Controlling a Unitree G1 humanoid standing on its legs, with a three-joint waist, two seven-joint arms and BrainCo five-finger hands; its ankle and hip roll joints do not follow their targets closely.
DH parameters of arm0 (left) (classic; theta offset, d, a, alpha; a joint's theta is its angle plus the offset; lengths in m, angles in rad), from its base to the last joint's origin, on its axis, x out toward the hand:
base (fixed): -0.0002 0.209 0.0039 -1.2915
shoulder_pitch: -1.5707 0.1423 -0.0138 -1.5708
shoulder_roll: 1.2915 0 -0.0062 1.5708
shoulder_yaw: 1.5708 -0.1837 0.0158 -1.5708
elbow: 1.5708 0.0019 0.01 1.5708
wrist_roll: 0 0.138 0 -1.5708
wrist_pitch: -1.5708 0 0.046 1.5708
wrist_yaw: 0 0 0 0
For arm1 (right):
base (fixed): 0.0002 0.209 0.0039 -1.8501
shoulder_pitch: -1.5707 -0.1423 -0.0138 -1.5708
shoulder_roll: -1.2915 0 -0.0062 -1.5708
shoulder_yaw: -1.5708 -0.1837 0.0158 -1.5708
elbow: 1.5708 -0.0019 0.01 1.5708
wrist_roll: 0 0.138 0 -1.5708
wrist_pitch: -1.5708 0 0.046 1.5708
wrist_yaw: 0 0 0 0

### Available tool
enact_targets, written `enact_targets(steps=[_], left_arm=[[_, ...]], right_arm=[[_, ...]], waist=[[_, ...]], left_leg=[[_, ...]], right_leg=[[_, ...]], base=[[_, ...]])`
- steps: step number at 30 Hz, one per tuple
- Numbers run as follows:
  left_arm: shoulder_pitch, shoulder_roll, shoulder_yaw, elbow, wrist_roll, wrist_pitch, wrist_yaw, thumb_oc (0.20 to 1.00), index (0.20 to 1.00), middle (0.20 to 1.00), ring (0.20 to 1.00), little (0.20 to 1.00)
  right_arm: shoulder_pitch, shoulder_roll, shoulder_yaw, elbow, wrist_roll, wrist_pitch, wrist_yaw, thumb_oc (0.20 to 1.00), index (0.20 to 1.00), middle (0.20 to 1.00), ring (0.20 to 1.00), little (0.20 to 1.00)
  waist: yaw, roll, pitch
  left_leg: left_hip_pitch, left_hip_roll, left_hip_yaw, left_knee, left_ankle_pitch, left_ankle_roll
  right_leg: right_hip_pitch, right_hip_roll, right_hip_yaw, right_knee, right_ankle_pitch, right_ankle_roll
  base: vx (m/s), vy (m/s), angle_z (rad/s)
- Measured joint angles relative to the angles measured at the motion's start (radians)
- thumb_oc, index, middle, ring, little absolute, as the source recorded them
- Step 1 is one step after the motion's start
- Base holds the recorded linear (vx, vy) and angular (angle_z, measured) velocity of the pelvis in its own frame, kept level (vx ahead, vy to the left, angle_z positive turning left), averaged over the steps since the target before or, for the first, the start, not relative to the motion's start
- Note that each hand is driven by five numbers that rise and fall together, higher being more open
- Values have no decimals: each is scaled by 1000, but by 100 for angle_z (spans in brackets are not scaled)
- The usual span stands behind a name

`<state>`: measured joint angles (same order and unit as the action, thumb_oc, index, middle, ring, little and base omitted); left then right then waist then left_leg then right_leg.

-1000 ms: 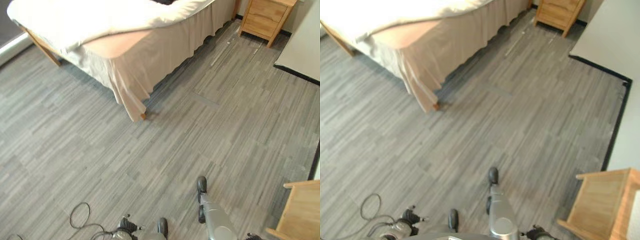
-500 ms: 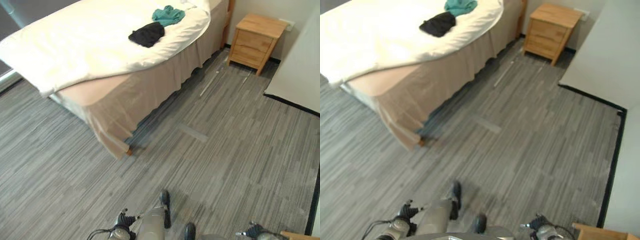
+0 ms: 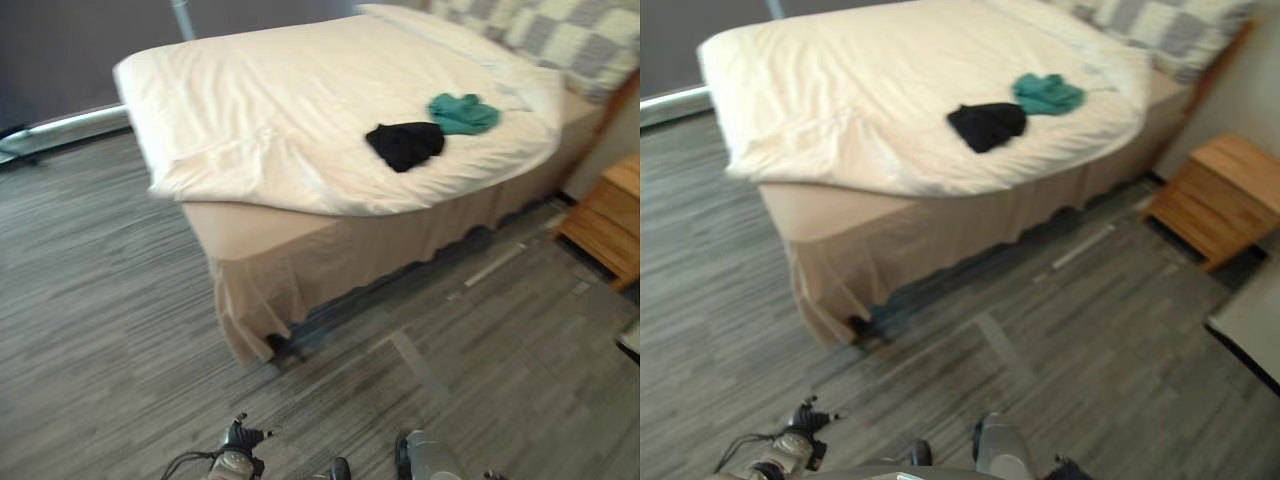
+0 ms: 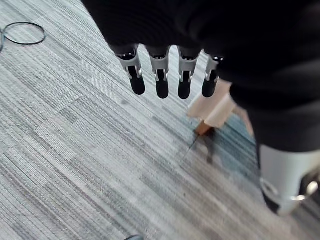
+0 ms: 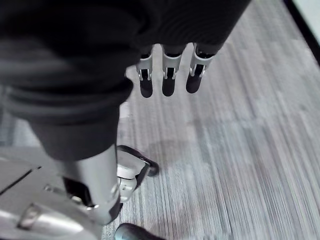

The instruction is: Tidy up the quilt and then pick up the clothes from the bed and put them into the laundry hamper.

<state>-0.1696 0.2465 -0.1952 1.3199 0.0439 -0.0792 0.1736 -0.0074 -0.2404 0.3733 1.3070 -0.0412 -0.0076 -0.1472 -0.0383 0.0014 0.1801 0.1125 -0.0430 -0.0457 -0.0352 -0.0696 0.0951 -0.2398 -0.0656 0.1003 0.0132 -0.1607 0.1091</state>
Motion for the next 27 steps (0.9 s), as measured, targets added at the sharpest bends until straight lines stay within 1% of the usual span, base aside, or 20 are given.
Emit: enact_targets(steps=[1,2,3,4,5,6,8,9,10,11,12,13,15,16,17,18,21,22,24,27], left_arm=[[-4,10,-6,13,0,-7,8,1000,1000,1000,1000,1000],[18,25,1,21,-1,-9,8,1000,1000,1000,1000,1000],[58,41,1,42,-2,-4,9,1000,1000,1000,1000,1000],[96,43,6,39,-4,-1,12,1000,1000,1000,1000,1000],[123,24,4,45,-4,0,12,1000,1000,1000,1000,1000],[127,12,6,45,-6,0,14,1000,1000,1000,1000,1000],[124,-7,7,49,-29,-6,15,1000,1000,1000,1000,1000],[127,-17,34,34,-69,-7,20,1000,1000,1000,1000,1000],[121,-16,44,28,-84,-8,22,1000,1000,1000,1000,1000],[121,-14,51,21,-97,-8,24,1000,1000,1000,1000,1000],[124,-12,50,3,-125,-7,25,1000,1000,1000,1000,1000],[124,-14,49,-25,-151,-7,25,1000,1000,1000,1000,1000],[114,-14,48,-88,-167,-11,28,1000,1000,1000,1000,1000],[114,-15,48,-127,-188,-16,29,1000,1000,1000,1000,1000],[96,-14,50,-148,-202,-39,29,1000,1000,1000,1000,1000],[103,-15,78,-195,-250,-40,28,1000,1000,1000,1000,1000],[112,-8,115,-313,-338,-77,35,1000,1000,1000,1000,1000],[99,-7,116,-329,-351,-78,39,1000,1000,1000,1000,1000],[109,-7,133,-447,-398,-99,66,1000,1000,1000,1000,1000],[105,-7,204,-523,-496,-121,92,1000,1000,1000,1000,1000]], right_arm=[[-15,13,-20,17,0,14,5,1000,1000,1000,1000,1000],[-31,21,-32,31,0,17,10,1000,1000,1000,1000,1000],[-33,36,-54,42,0,18,15,1000,1000,1000,1000,1000],[-29,32,-71,41,0,12,17,1000,1000,1000,1000,1000],[-44,29,-98,45,0,14,15,1000,1000,1000,1000,1000],[-54,27,-112,44,-1,13,14,1000,1000,1000,1000,1000],[-71,22,-130,47,0,14,17,1000,1000,1000,1000,1000],[-90,9,-133,33,3,14,13,1000,1000,1000,1000,1000],[-94,6,-134,29,3,14,9,1000,1000,1000,1000,1000],[-100,4,-131,29,3,12,4,1000,1000,1000,1000,1000],[-102,0,-128,29,3,8,-11,1000,1000,1000,1000,1000],[-102,-12,-124,29,2,8,-19,1000,1000,1000,1000,1000],[-88,-27,-123,30,1,12,-22,1000,1000,1000,1000,1000],[-86,-34,-123,31,1,14,-23,1000,1000,1000,1000,1000],[-84,-37,-128,35,1,15,-23,1000,1000,1000,1000,1000],[-78,-35,-130,34,0,15,-23,1000,1000,1000,1000,1000],[2,-31,-128,24,-28,14,-26,1000,1000,1000,1000,1000],[20,-32,-128,24,-39,14,-27,1000,1000,1000,1000,1000],[63,-33,-128,28,-43,18,-28,1000,1000,1000,1000,1000],[79,-34,-128,27,-76,17,-28,1000,1000,1000,1000,1000]], waist=[[7,-1,10],[13,-16,17],[2,-59,6],[6,-63,1],[-1,-53,0],[1,-36,-7],[0,-50,-1],[-5,-69,9],[-5,-80,17],[1,-92,23],[9,-108,26],[8,-102,30],[-1,-89,33],[0,-82,32],[-9,-61,34],[-15,-54,34],[-40,-47,22],[-44,-37,15],[-43,-40,12],[-45,-52,10]], left_leg=[[38,22,6,-12,5,-14],[69,26,-10,-21,-9,-36],[142,22,-51,-29,-52,-64],[187,34,-49,-28,-72,-88],[182,70,-39,37,-107,-105],[161,83,-16,87,-97,-118],[80,101,36,236,-73,-148],[-26,124,61,423,-9,-214],[-81,134,77,525,26,-220],[-117,155,116,573,27,-214],[-129,186,229,525,23,-208],[-130,190,272,415,28,-214],[-120,165,292,227,56,-224],[-105,151,291,111,76,-226],[-95,136,290,-3,125,-215],[-80,135,311,-58,155,-211],[-55,129,332,-58,213,-209],[-52,130,333,-57,213,-210],[-34,143,329,-58,211,-211],[-8,136,322,-58,210,-211]], right_leg=[[-18,7,19,-89,75,20],[-24,8,40,-77,112,26],[-7,-8,36,19,119,17],[-4,-2,9,79,233,-5],[-10,19,-25,149,246,-12],[-1,30,-38,158,246,-20],[30,29,-60,133,243,-38],[76,28,-113,100,252,-139],[94,26,-123,83,248,-149],[115,26,-127,61,247,-168],[164,31,-134,4,263,-157],[210,39,-146,-43,250,-175],[252,52,-153,-101,267,-152],[251,59,-151,-102,264,-155],[262,76,-154,-98,262,-159],[268,86,-160,-102,249,-156],[305,107,-196,-96,205,-155],[314,109,-200,-96,203,-160],[314,120,-195,-95,218,-170],[317,120,-188,-95,218,-170]], base=[[572,-340,155],[699,-505,133],[323,-278,80],[513,-494,95],[192,-220,67],[238,-326,84],[151,-331,85],[214,-357,83],[164,-227,69],[188,-120,22],[201,-90,14],[260,-93,19],[97,-6,13],[144,28,-7],[192,28,-22],[192,27,-20],[99,-1,3],[100,-9,20],[78,-11,-6],[89,-15,-12]])
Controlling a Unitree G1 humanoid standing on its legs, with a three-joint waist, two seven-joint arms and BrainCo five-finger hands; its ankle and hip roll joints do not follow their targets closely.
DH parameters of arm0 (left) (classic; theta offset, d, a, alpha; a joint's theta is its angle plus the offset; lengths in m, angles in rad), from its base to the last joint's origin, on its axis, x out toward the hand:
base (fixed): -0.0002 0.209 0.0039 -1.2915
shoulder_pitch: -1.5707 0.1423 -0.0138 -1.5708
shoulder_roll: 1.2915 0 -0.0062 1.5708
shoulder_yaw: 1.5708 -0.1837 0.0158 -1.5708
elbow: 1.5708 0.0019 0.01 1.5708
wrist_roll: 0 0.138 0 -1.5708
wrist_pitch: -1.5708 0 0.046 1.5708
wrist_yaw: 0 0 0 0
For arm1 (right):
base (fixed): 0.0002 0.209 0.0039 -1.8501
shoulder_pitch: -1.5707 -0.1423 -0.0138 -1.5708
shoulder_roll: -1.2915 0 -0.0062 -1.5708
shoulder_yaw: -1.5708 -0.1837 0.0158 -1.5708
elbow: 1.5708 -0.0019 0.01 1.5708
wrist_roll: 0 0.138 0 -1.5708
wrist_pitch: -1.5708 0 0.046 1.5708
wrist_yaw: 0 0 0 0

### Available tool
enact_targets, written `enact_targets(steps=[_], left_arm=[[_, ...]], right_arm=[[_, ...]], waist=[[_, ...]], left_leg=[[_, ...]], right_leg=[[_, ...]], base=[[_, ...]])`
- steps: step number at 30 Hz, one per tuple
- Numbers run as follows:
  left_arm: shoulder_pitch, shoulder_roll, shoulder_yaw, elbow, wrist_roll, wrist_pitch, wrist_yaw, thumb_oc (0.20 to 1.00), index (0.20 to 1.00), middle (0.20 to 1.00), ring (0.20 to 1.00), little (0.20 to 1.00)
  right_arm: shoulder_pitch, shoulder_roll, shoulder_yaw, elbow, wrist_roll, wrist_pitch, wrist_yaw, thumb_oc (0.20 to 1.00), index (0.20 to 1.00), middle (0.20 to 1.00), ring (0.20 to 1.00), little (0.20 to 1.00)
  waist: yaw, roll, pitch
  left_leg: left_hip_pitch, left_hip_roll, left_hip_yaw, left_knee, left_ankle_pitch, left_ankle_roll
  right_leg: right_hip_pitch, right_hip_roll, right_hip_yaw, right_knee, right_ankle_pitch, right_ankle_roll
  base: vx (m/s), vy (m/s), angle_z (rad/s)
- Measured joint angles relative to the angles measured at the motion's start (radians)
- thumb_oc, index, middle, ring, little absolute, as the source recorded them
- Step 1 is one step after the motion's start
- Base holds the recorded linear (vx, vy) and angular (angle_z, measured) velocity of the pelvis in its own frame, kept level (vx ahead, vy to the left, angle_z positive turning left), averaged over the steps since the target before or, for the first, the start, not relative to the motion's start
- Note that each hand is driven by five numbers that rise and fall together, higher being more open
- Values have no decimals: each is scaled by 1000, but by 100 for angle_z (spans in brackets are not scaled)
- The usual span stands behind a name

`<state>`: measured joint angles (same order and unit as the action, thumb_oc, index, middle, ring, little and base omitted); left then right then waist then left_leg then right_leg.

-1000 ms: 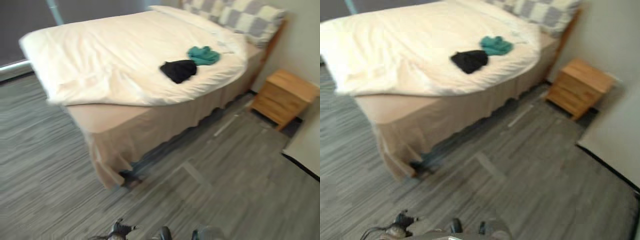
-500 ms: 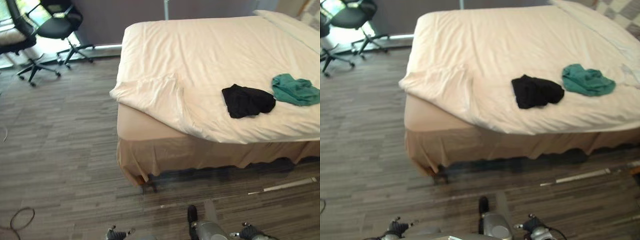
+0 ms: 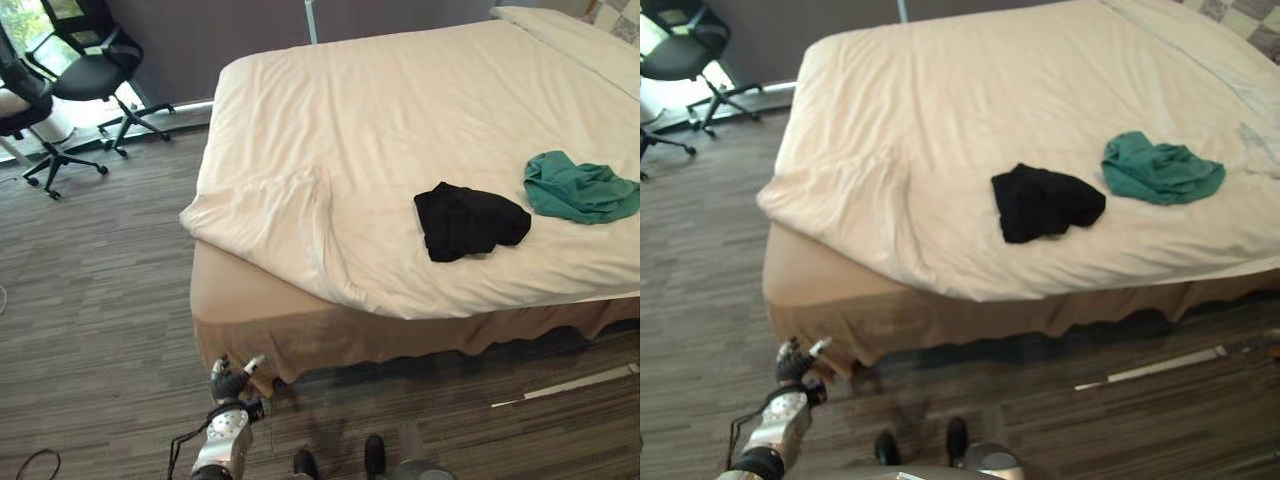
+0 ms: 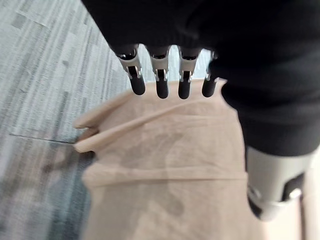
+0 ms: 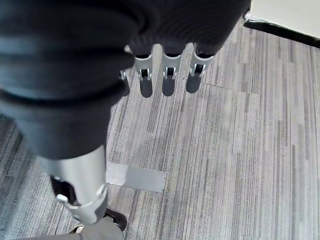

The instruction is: Tidy up the quilt and then pick up the clothes from the bed and put them into the laundry hamper.

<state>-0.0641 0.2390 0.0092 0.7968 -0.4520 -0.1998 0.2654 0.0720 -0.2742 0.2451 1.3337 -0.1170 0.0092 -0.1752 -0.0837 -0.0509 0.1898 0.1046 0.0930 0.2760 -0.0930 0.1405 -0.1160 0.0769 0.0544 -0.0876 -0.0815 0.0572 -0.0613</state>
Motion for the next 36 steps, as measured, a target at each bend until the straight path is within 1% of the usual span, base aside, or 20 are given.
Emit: enact_targets(steps=[2,3,5,6,7,8,9,11,13,14,16,18,20,23,25,27,28,29,32,36], left_arm=[[-6,43,110,-148,-95,-20,57,1000,1000,1000,1000,1000],[-9,101,128,-204,-94,-18,86,1000,1000,1000,1000,1000],[-26,201,127,-322,-71,-26,130,1000,1000,1000,1000,1000],[-67,239,128,-326,-43,-57,138,1000,1000,1000,1000,1000],[-133,293,117,-373,11,-54,176,1000,1000,1000,1000,1000],[-156,317,108,-402,53,-56,185,1000,1000,1000,1000,1000],[-232,358,77,-397,149,-48,212,1000,1000,1000,1000,1000],[-346,446,17,-372,237,-32,233,1000,1000,1000,1000,1000],[-447,484,-43,-338,310,-13,244,1000,1000,1000,1000,1000],[-566,561,-148,-283,377,16,237,1000,1000,1000,1000,1000],[-690,620,-240,-223,447,39,231,1000,1000,1000,1000,1000],[-800,639,-333,-163,530,69,218,1000,1000,1000,1000,1000],[-944,688,-474,-88,584,92,209,1000,1000,1000,1000,1000],[-1046,691,-517,-48,632,115,208,1000,1000,1000,1000,1000],[-1118,675,-617,-31,669,128,209,1000,1000,1000,1000,1000],[-1202,672,-697,10,729,137,210,1000,1000,1000,1000,1000],[-1235,673,-744,60,759,145,210,708,708,708,708,708],[-1277,674,-803,121,791,148,216,200,200,200,200,200],[-1347,671,-888,275,907,163,208,200,200,200,200,200],[-1246,659,-850,342,969,180,170,200,200,200,200,200]], right_arm=[[-1,-4,-3,-11,-2,-1,0,1000,1000,1000,1000,1000],[2,-13,-4,-30,-3,-4,1,1000,1000,1000,1000,1000],[1,-28,-7,-50,-3,-7,-1,1000,1000,1000,1000,1000],[-1,-39,-14,-50,-2,-3,-3,1000,1000,1000,1000,1000],[13,-70,-38,-52,-2,-2,0,1000,1000,1000,1000,1000],[13,-81,-43,-51,-1,-1,0,1000,1000,1000,1000,1000],[11,-98,-39,-47,-1,-8,6,1000,1000,1000,1000,1000],[-13,-97,-39,-39,0,-10,6,1000,1000,1000,1000,1000],[-21,-97,-38,-32,2,-13,6,1000,1000,1000,1000,1000],[-45,-96,-34,-19,6,-14,5,1000,1000,1000,1000,1000],[-73,-95,-30,-20,10,-16,5,1000,1000,1000,1000,1000],[-94,-93,-13,-35,45,-27,4,1000,1000,1000,1000,1000],[-116,-90,-11,-53,78,-40,3,1000,1000,1000,1000,1000],[-172,-82,-1,-69,129,-52,1,1000,1000,1000,1000,1000],[-197,-73,7,-83,167,-68,-9,1000,1000,1000,1000,1000],[-218,-60,42,-100,178,-86,-24,1000,1000,1000,1000,1000],[-223,-57,55,-100,187,-93,-22,1000,1000,1000,1000,1000],[-229,-55,80,-100,205,-94,-23,1000,1000,1000,1000,1000],[-236,-51,78,-99,210,-102,-25,1000,1000,1000,1000,1000],[-237,-59,80,-92,211,-100,-24,1000,1000,1000,1000,1000]], waist=[[-8,-7,0],[-27,-8,2],[-20,0,7],[-21,20,19],[-23,52,25],[-25,68,34],[-24,95,48],[-21,90,70],[-34,81,96],[-52,72,117],[-60,61,152],[-109,63,185],[-118,69,208],[-145,72,268],[-157,83,270],[-163,91,278],[-162,92,279],[-159,93,279],[-161,104,278],[-164,105,277]], left_leg=[[12,19,-11,0,1,-1],[16,38,-9,0,1,-1],[-14,61,-10,0,-1,-4],[-26,71,-10,0,-1,-4],[-48,73,-7,1,-18,-17],[-66,73,-7,2,-31,-22],[-107,63,3,6,-67,-9],[-164,36,16,6,-62,9],[-191,8,25,5,-57,33],[-231,-15,42,5,-54,42],[-258,-35,72,5,-53,51],[-297,-52,95,3,-52,67],[-347,-55,107,6,-43,75],[-370,-55,125,6,-34,80],[-410,-52,130,4,-39,75],[-463,-53,152,7,-33,79],[-476,-53,159,7,-33,79],[-487,-53,170,6,-33,79],[-482,-50,174,6,-34,77],[-416,-43,180,5,-43,66]], right_leg=[[1,6,-3,0,0,0],[-10,8,-1,0,0,-1],[-44,12,-6,-1,-8,-4],[-62,11,-20,-1,-2,2],[-99,10,-19,-1,8,3],[-122,4,-19,-1,20,11],[-172,-5,-17,-5,42,37],[-227,-36,-12,-1,58,59],[-257,-63,0,-1,86,83],[-307,-85,18,-4,94,95],[-346,-107,29,-2,123,118],[-396,-119,48,-1,146,115],[-452,-119,65,0,161,114],[-483,-115,78,0,187,92],[-533,-109,94,0,184,94],[-594,-105,108,1,205,80],[-613,-103,119,1,208,79],[-628,-102,130,1,210,77],[-628,-97,138,1,209,78],[-570,-87,150,1,205,74]], base=[[24,6,3],[-32,4,4],[-69,-5,6],[-111,-9,23],[-92,-1,29],[-143,-5,12],[-119,7,5],[-119,7,-7],[-96,20,-7],[-78,25,-16],[-64,13,-34],[-107,18,-30],[-59,-3,-24],[-86,1,-23],[-74,11,-21],[-45,15,-22],[-17,-10,-28],[5,-11,-25],[29,26,-12],[98,-19,-11]])
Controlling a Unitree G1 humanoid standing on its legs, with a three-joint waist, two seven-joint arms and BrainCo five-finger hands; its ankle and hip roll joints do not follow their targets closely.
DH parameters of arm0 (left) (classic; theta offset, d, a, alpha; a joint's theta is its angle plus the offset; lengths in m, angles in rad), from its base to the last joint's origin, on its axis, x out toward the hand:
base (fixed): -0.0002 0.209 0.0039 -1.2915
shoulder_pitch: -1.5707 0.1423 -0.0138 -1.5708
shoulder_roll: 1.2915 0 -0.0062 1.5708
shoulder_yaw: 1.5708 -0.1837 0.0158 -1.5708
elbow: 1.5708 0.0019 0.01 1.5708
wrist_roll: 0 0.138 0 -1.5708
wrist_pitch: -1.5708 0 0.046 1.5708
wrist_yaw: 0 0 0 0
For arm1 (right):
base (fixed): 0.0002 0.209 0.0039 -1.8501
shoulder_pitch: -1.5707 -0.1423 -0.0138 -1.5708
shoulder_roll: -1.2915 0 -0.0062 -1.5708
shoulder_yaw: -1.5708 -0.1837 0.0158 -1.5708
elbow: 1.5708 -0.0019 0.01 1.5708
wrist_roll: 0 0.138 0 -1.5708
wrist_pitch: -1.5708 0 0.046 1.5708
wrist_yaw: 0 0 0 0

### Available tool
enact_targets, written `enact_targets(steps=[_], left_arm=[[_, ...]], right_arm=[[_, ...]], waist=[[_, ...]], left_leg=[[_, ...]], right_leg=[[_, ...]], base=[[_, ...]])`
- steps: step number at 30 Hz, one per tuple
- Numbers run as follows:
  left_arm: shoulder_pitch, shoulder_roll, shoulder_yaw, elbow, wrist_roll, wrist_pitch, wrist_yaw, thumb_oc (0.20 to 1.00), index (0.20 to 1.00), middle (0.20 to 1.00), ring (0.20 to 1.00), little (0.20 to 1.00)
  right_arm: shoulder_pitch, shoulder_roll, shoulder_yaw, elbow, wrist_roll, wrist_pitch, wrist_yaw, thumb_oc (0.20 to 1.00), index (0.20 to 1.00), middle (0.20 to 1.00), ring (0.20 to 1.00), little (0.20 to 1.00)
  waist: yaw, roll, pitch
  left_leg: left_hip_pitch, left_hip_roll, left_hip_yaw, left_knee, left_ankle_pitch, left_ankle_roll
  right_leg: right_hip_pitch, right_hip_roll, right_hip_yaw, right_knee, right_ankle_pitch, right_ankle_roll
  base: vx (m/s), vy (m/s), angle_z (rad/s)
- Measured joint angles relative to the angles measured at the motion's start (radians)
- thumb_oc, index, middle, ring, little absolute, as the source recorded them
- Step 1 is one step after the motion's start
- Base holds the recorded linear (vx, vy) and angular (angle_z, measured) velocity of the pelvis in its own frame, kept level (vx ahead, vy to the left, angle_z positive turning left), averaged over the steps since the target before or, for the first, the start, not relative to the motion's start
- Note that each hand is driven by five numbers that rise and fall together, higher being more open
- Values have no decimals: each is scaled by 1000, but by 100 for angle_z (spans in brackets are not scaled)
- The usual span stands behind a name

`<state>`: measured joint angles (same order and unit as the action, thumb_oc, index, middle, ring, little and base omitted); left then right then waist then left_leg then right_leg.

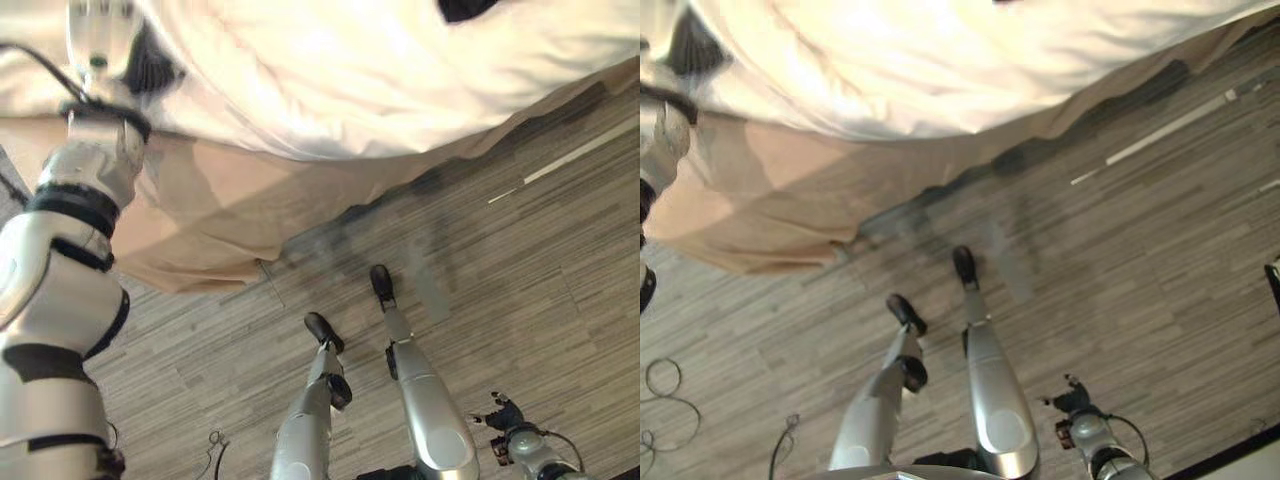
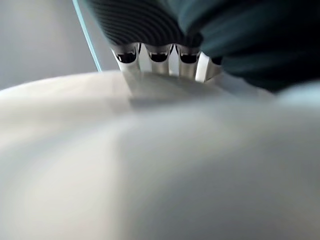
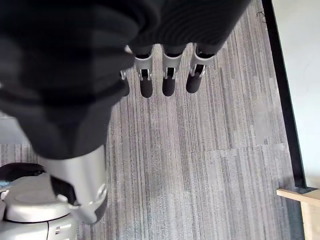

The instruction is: Tidy up the quilt and then pick up the clothes from the bed and put them into the laundry hamper.

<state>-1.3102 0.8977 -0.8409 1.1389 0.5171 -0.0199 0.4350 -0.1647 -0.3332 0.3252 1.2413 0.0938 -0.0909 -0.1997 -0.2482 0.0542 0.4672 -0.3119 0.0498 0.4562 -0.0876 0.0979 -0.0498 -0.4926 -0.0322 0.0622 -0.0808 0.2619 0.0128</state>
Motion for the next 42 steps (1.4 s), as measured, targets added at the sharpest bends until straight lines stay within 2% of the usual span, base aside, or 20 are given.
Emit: enact_targets(steps=[4,6,7,10,11,12,14,16,19,23,24,26,27,28,29,31,34,36,39,42], left_arm=[[262,-57,262,-32,-56,-36,-88,200,200,200,200,200],[413,-74,298,-34,-98,-42,-128,200,200,200,200,200],[578,-120,442,-102,-152,-61,-130,200,200,200,200,200],[823,-175,449,-203,-201,-75,-155,200,200,200,200,200],[913,-232,524,-276,-203,-93,-159,931,931,931,931,931],[957,-264,530,-299,-213,-96,-161,1000,1000,1000,1000,1000],[1049,-320,537,-314,-240,-90,-167,1000,1000,1000,1000,1000],[1137,-406,654,-311,-249,-81,-173,1000,1000,1000,1000,1000],[1272,-450,693,-192,-281,-46,-175,1000,1000,1000,1000,1000],[1442,-479,775,-26,-320,-5,-179,1000,1000,1000,1000,1000],[1479,-495,782,-26,-320,-3,-182,1000,1000,1000,1000,1000],[1569,-551,851,-44,-319,-14,-179,1000,1000,1000,1000,1000],[1611,-608,843,-13,-319,-8,-180,1000,1000,1000,1000,1000],[1624,-613,835,-15,-320,-9,-178,1000,1000,1000,1000,1000],[1618,-611,825,-30,-320,-16,-173,1000,1000,1000,1000,1000],[1572,-590,791,-51,-322,-26,-170,1000,1000,1000,1000,1000],[1490,-569,705,-242,-404,-38,-154,1000,1000,1000,1000,1000],[1393,-575,645,-329,-437,-74,-152,1000,1000,1000,1000,1000],[1332,-575,583,-391,-460,-112,-154,1000,1000,1000,1000,1000],[1348,-564,605,-378,-539,-113,-156,1000,1000,1000,1000,1000]], right_arm=[[0,-9,-11,22,4,10,5,1000,1000,1000,1000,1000],[10,-19,-20,24,2,13,6,1000,1000,1000,1000,1000],[20,-20,-52,30,-6,27,5,1000,1000,1000,1000,1000],[81,-22,-56,32,-17,42,3,1000,1000,1000,1000,1000],[96,-14,-84,35,-24,56,4,1000,1000,1000,1000,1000],[104,-13,-85,36,-41,59,4,1000,1000,1000,1000,1000],[115,-7,-87,36,-57,66,4,1000,1000,1000,1000,1000],[125,2,-144,38,-63,83,3,1000,1000,1000,1000,1000],[152,-24,-163,55,-94,99,-2,1000,1000,1000,1000,1000],[199,-138,-198,-159,-109,108,-18,1000,1000,1000,1000,1000],[220,-170,-271,-319,-134,139,-12,200,200,200,200,200],[328,-256,-391,-856,-134,164,-6,200,200,200,200,200],[309,-377,-429,-1094,-175,18,-58,200,200,200,200,200],[192,-457,-422,-1093,-183,10,-99,200,200,200,200,200],[131,-467,-407,-1092,-202,3,-119,200,200,200,200,200],[3,-447,-357,-1068,-210,-30,-155,200,200,200,200,200],[-304,-346,-208,-1067,-189,-25,-194,200,200,200,200,200],[-501,-327,-127,-1022,-139,-51,-199,200,200,200,200,200],[-717,-258,-43,-857,-9,-56,-204,200,200,200,200,200],[-778,-155,-18,-773,83,-61,-208,200,200,200,200,200]], waist=[[1,18,-45],[8,40,-95],[9,44,-96],[38,61,-193],[58,57,-206],[66,56,-208],[81,49,-238],[92,42,-250],[117,33,-313],[148,1,-360],[161,-9,-363],[155,-11,-359],[136,-6,-376],[174,-46,-389],[193,-59,-389],[201,-105,-384],[232,-138,-273],[256,-103,-157],[312,-19,-57],[360,3,11]], left_leg=[[114,18,-1,-5,-24,-23],[148,29,-18,-5,-36,-29],[223,38,-31,-5,-36,-34],[263,54,-60,-5,-59,-47],[290,58,-68,-5,-55,-45],[303,57,-79,-5,-49,-43],[315,56,-89,-5,-53,-40],[346,56,-107,-5,-68,-33],[368,56,-118,-5,-78,-29],[376,52,-143,-5,-77,-23],[366,51,-148,-5,-76,-23],[371,41,-153,-5,-80,-29],[372,39,-147,-5,-78,-22],[358,42,-149,-5,-78,-23],[322,42,-163,-5,-75,-20],[227,44,-177,1,-53,-17],[82,48,-198,1,36,-7],[38,39,-204,-2,50,-4],[-51,33,-221,1,55,-18],[-121,41,-224,1,55,-18]], right_leg=[[113,14,-11,2,-34,-19],[158,21,-32,2,-55,-28],[238,29,-44,2,-62,-34],[289,40,-68,1,-105,-42],[319,41,-78,1,-103,-33],[340,39,-88,1,-105,-36],[358,36,-99,1,-115,-33],[399,34,-111,0,-120,-32],[432,31,-128,0,-135,-26],[444,25,-144,-5,-144,-20],[444,23,-153,-4,-145,-21],[443,15,-153,-6,-141,-15],[445,13,-144,-6,-138,-11],[437,16,-152,-5,-140,-12],[406,16,-161,1,-139,-10],[324,14,-168,2,-126,6],[174,7,-201,21,-93,29],[152,-9,-231,2,-74,46],[83,-15,-230,0,-74,51],[23,-12,-248,1,-74,50]], base=[[169,-26,-1],[209,27,10],[88,19,17],[58,34,29],[4,25,25],[15,38,32],[48,37,22],[15,33,19],[24,30,20],[21,53,18],[34,79,13],[-36,17,2],[-237,-37,-1],[-240,-37,13],[-311,-77,19],[-327,-75,40],[-200,-13,11],[-127,-8,48],[-119,-22,55],[-157,-22,25]])
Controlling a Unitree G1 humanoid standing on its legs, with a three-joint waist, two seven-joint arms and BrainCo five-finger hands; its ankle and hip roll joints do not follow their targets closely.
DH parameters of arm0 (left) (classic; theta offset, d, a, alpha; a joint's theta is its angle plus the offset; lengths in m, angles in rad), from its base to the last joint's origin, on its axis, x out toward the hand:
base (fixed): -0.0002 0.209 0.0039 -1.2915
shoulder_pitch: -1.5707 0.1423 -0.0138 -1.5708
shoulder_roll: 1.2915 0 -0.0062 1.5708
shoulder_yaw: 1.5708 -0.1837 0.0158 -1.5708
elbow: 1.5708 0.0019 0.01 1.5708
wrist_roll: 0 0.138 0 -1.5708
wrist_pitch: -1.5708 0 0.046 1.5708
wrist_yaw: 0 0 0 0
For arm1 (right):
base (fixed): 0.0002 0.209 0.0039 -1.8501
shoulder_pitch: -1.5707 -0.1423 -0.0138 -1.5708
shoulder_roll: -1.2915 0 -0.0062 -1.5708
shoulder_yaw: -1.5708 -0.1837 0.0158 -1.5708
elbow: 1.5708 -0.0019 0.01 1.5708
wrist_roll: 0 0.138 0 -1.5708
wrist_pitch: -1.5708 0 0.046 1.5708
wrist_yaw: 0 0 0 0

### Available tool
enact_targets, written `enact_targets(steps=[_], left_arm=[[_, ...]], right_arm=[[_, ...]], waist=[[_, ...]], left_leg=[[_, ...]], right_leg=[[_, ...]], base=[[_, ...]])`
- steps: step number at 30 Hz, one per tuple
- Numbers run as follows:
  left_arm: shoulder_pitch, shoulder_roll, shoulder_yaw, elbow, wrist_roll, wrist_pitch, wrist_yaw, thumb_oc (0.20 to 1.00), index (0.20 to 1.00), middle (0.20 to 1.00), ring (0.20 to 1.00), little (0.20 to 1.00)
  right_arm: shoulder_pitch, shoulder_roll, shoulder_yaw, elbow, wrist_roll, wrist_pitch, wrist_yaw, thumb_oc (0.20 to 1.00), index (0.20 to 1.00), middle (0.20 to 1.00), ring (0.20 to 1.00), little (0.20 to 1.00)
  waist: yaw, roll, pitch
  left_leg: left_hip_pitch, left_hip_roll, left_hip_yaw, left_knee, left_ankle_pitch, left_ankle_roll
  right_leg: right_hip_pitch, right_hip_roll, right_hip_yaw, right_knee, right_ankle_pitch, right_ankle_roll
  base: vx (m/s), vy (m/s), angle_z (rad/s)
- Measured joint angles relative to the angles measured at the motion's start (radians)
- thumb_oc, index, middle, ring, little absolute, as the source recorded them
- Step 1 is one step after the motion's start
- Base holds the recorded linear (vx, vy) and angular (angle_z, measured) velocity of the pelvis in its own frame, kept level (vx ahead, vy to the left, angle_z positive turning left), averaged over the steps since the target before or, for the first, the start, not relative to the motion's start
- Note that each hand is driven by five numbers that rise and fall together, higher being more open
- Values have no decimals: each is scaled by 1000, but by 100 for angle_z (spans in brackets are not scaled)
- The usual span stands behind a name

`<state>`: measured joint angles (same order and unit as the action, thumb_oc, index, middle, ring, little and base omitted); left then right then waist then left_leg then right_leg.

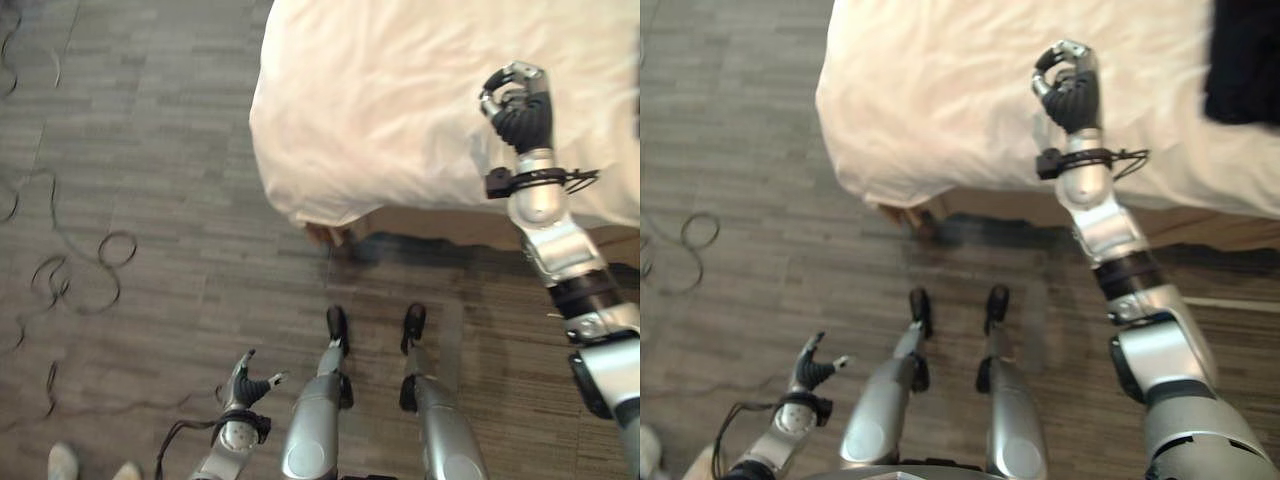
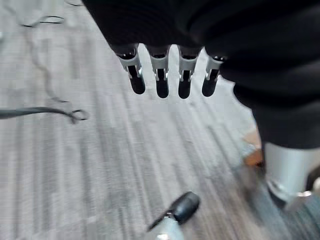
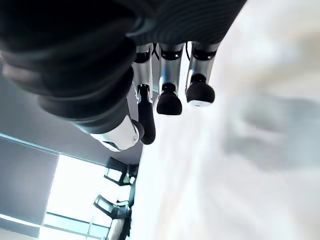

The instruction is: Tidy up the quilt and then pick up the clothes from the bed and put them into the laundry hamper.

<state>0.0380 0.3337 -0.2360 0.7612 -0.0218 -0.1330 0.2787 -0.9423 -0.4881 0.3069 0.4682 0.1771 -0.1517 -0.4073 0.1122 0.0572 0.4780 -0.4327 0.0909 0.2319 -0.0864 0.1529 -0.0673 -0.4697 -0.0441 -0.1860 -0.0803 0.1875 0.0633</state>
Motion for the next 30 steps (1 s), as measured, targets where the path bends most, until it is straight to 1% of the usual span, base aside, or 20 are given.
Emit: enact_targets(steps=[1,4,7,9,11,12,13,14,15,17,18,20,21,23,24,26,27,28,29,30], left_arm=[[10,0,4,3,-27,-3,0,1000,1000,1000,1000,1000],[9,1,15,29,-95,-25,4,1000,1000,1000,1000,1000],[-10,-17,59,4,-136,-46,45,1000,1000,1000,1000,1000],[-22,-20,69,-18,-146,-61,62,1000,1000,1000,1000,1000],[-66,-31,65,-127,-156,-71,101,1000,1000,1000,1000,1000],[-85,-37,56,-145,-156,-76,107,1000,1000,1000,1000,1000],[-120,-57,35,-166,-152,-106,112,1000,1000,1000,1000,1000],[-130,-72,38,-194,-157,-100,117,1000,1000,1000,1000,1000],[-141,-100,33,-199,-158,-112,124,1000,1000,1000,1000,1000],[-163,-100,8,-154,-159,-113,126,1000,1000,1000,1000,1000],[-209,-118,33,14,-184,-98,116,1000,1000,1000,1000,1000],[-179,-105,35,15,-213,-93,113,1000,1000,1000,1000,1000],[-170,-94,36,11,-213,-86,107,1000,1000,1000,1000,1000],[-180,-85,31,-11,-224,-70,94,1000,1000,1000,1000,1000],[-185,-63,15,-25,-237,-69,84,1000,1000,1000,1000,1000],[-269,-28,15,77,-242,-68,68,1000,1000,1000,1000,1000],[-282,-10,0,61,-250,-59,75,1000,1000,1000,1000,1000],[-317,5,4,94,-243,-86,78,1000,1000,1000,1000,1000],[-338,14,7,82,-249,-70,89,1000,1000,1000,1000,1000],[-340,36,-6,15,-242,-65,98,1000,1000,1000,1000,1000]], right_arm=[[-7,27,11,25,16,-10,-4,200,200,200,200,200],[-91,81,2,34,69,-107,-29,200,200,200,200,200],[-103,173,16,31,153,-142,-21,200,200,200,200,200],[-92,203,22,19,183,-150,3,200,200,200,200,200],[-10,270,111,-72,289,-153,81,200,200,200,200,200],[31,285,157,-92,320,-147,116,200,200,200,200,200],[98,323,270,-73,350,-109,178,200,200,200,200,200],[129,324,322,-93,368,-90,192,200,200,200,200,200],[206,333,415,-116,384,-85,245,200,200,200,200,200],[251,347,440,-118,394,-85,271,200,200,200,200,200],[317,346,477,-158,415,-84,301,200,200,200,200,200],[319,333,429,-194,415,-105,300,200,200,200,200,200],[299,322,356,-217,414,-122,286,200,200,200,200,200],[262,279,276,-225,413,-136,271,200,200,200,200,200],[229,244,217,-218,412,-141,254,200,200,200,200,200],[162,240,125,-169,407,-153,217,200,200,200,200,200],[148,232,101,-165,404,-172,185,200,200,200,200,200],[136,222,82,-166,379,-180,163,200,200,200,200,200],[126,220,73,-137,358,-200,142,200,200,200,200,200],[119,222,47,-87,328,-195,109,200,200,200,200,200]], waist=[[8,4,6],[-1,9,26],[2,9,25],[3,10,22],[9,15,18],[14,16,17],[32,26,-10],[34,28,-9],[46,29,-24],[50,25,-42],[50,20,-48],[54,0,-68],[49,-9,-75],[39,-10,-75],[27,-13,-75],[21,-20,-75],[7,-23,-73],[0,-20,-77],[-17,-22,-76],[-41,-21,-74]], left_leg=[[-27,-1,-4,0,0,0],[-110,-9,-27,0,4,-4],[-110,-10,-34,0,11,-13],[-105,-11,-47,0,11,-14],[-79,-3,-60,0,14,-17],[-58,1,-61,0,25,-20],[-37,11,-76,0,36,-21],[-17,14,-83,0,36,-21],[20,23,-81,0,60,-12],[35,23,-81,0,53,-15],[105,18,-81,0,41,-7],[119,13,-78,1,35,-4],[121,7,-77,1,32,-3],[121,-4,-71,1,32,-2],[123,-5,-50,1,29,2],[119,-11,-8,1,25,8],[105,-12,3,0,24,6],[88,-12,5,0,21,2],[75,-12,11,0,22,2],[56,-15,11,0,25,1]], right_leg=[[-24,-2,-8,3,0,0],[-107,-11,-25,20,0,0],[-120,-16,-29,46,0,-1],[-119,-16,-31,56,0,-1],[-86,-12,-57,59,7,-9],[-63,-9,-65,58,23,-26],[-31,1,-81,54,8,-54],[-3,5,-88,47,1,-66],[45,15,-101,37,-1,-70],[65,16,-103,34,-7,-77],[142,14,-95,25,-10,-84],[157,10,-76,16,-11,-83],[158,7,-71,12,-11,-83],[150,2,-55,17,-10,-82],[136,-4,-36,25,-5,-74],[104,-11,12,32,0,-59],[89,-13,19,30,5,-52],[70,-17,20,33,6,-49],[53,-19,21,33,9,-45],[34,-22,21,31,15,-37]], base=[[-169,-7,25],[-80,-6,14],[-12,-37,-7],[52,-65,0],[72,-56,13],[100,-49,21],[100,-49,26],[138,-62,30],[83,-23,27],[71,-7,16],[14,16,7],[-25,39,-2],[-63,68,-5],[-77,72,-12],[-98,64,-36],[-100,7,-59],[-67,-49,-45],[-44,-30,-21],[-91,-29,-16],[-106,-19,-13]])
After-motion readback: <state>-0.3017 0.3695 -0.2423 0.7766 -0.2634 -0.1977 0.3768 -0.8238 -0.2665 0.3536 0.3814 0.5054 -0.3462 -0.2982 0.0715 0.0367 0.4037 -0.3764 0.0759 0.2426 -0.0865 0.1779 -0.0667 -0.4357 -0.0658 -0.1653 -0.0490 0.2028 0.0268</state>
